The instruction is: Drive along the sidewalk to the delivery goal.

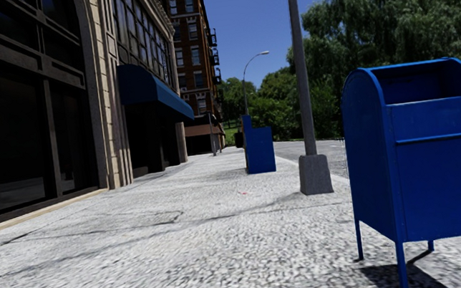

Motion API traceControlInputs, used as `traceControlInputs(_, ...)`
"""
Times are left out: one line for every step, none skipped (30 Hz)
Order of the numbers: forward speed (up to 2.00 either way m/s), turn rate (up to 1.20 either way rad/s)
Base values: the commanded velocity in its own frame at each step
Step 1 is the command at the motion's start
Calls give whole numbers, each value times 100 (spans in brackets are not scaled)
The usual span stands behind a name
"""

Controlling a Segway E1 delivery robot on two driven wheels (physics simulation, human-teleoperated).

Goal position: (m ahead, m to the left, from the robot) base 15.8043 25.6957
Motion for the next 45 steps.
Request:
traceControlInputs(120,89)
traceControlInputs(119,81)
traceControlInputs(119,81)
traceControlInputs(119,64)
traceControlInputs(119,36)
traceControlInputs(119,14)
traceControlInputs(119,14)
traceControlInputs(119,0)
traceControlInputs(127,0)
traceControlInputs(200,0)
traceControlInputs(200,0)
traceControlInputs(200,0)
traceControlInputs(200,0)
traceControlInputs(200,0)
traceControlInputs(200,0)
traceControlInputs(200,0)
traceControlInputs(200,0)
traceControlInputs(200,0)
traceControlInputs(200,0)
traceControlInputs(200,0)
traceControlInputs(200,0)
traceControlInputs(200,0)
traceControlInputs(200,0)
traceControlInputs(200,0)
traceControlInputs(200,0)
traceControlInputs(200,0)
traceControlInputs(200,0)
traceControlInputs(200,-3)
traceControlInputs(200,-3)
traceControlInputs(200,-17)
traceControlInputs(200,-23)
traceControlInputs(200,-25)
traceControlInputs(200,-25)
traceControlInputs(200,-25)
traceControlInputs(200,-25)
traceControlInputs(200,-26)
traceControlInputs(200,-29)
traceControlInputs(200,-29)
traceControlInputs(200,-30)
traceControlInputs(200,-31)
traceControlInputs(200,-31)
traceControlInputs(200,-31)
traceControlInputs(200,-31)
traceControlInputs(200,-31)
traceControlInputs(200,-31)
